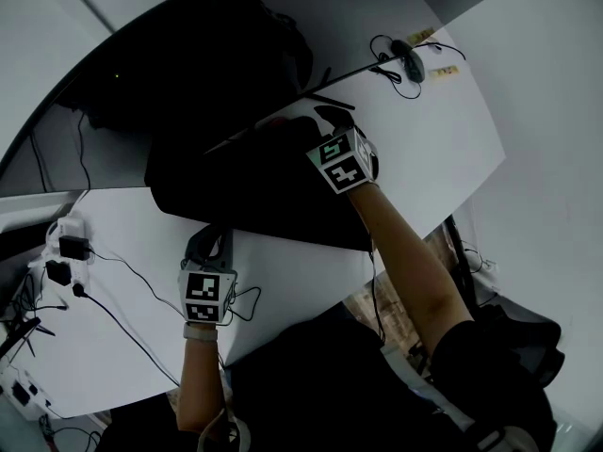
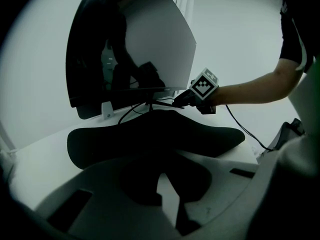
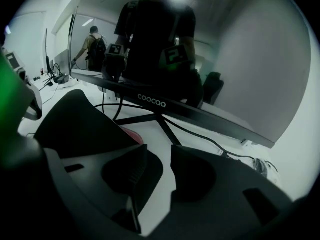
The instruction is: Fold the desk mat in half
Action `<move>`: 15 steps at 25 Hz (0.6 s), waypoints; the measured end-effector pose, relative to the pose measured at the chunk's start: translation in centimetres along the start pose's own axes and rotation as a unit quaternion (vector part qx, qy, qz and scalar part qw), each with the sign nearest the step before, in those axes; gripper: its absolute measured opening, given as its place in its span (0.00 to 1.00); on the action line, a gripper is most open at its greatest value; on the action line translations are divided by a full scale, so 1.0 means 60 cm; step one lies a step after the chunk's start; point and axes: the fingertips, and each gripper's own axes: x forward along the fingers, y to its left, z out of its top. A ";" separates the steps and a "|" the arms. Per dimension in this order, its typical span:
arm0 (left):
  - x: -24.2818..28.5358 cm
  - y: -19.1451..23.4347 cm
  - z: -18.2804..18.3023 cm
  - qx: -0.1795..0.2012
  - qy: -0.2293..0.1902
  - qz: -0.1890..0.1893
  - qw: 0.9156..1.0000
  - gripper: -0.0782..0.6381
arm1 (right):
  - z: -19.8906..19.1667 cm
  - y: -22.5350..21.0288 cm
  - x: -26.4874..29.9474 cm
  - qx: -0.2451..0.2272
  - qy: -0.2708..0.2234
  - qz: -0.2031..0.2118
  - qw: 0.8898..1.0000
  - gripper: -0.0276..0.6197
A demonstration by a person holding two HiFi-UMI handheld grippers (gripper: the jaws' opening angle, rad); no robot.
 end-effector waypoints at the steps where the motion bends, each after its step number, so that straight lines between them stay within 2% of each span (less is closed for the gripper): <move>1: -0.003 0.000 0.000 0.000 0.000 0.001 1.000 0.11 | 0.001 0.002 -0.005 0.001 -0.001 0.000 1.000 0.28; 8: -0.027 0.004 -0.005 -0.003 0.006 0.015 1.000 0.11 | 0.004 0.023 -0.045 0.006 -0.007 0.003 1.000 0.24; 15: -0.060 0.011 0.009 -0.017 -0.028 0.028 0.999 0.11 | 0.026 0.062 -0.103 0.013 -0.028 0.005 1.000 0.17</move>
